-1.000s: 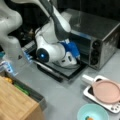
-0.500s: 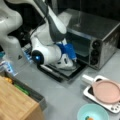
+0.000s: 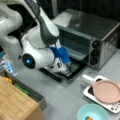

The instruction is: Open the microwave oven door. Pull out the microwave oven tray. Pick up the bowl. Place the bowl on the microwave tray.

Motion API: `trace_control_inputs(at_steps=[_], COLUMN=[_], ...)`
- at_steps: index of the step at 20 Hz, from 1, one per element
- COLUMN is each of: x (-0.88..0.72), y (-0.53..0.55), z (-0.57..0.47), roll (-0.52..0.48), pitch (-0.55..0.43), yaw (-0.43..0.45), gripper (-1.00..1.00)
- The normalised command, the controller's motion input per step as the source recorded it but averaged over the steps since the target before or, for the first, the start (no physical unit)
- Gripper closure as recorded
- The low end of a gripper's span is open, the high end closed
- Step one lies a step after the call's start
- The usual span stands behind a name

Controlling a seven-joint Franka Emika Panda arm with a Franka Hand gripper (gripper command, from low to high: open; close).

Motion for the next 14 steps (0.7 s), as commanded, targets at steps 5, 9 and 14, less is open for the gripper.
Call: trace_control_inputs(at_steps=[5,9,14], x=[-0.01,-0.01,0.0], y=[-0.26,-0.14,-0.04], z=[0.19,0.17,0.13], roll=[0.014,0.018,0.013], pitch=[0.036,0.049,0.027], yaw=[0.238,0.22,0.177], gripper=[1.0,-1.0,-1.0])
